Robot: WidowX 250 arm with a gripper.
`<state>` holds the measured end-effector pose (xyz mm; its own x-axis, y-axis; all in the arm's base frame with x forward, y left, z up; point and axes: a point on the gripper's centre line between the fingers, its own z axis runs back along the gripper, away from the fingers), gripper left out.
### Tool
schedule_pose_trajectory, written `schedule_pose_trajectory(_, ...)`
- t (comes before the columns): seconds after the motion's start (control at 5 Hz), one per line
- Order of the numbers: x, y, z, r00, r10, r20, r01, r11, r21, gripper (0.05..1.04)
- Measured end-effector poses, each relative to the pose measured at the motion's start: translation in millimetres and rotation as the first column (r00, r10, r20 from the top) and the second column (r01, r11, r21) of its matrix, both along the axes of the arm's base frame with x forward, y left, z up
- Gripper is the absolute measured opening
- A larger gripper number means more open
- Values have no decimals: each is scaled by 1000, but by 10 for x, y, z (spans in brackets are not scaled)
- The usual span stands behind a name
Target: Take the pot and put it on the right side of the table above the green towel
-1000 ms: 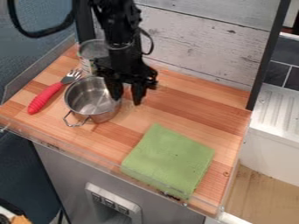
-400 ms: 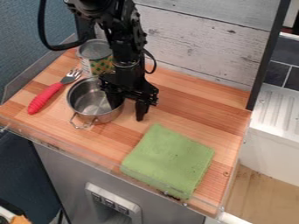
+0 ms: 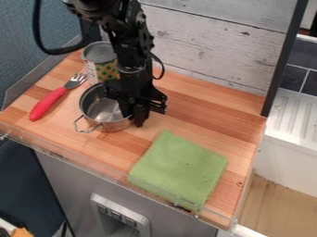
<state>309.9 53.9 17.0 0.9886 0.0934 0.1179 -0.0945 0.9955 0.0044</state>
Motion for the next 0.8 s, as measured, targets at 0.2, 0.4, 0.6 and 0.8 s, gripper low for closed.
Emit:
schedule_pose_trajectory(0.2, -22, 42, 161, 999, 5, 40, -6, 1000, 18, 86)
schedule_pose_trajectory(0.4, 66, -130, 287, 998, -4, 64, 4, 1000, 3, 77)
schedule_pose_trajectory(0.6, 344, -546, 443, 990, -71, 120, 76, 996, -39, 77)
schedule_pose_trajectory(0.8, 514, -933, 326, 986, -132, 102, 140, 988, -70, 77)
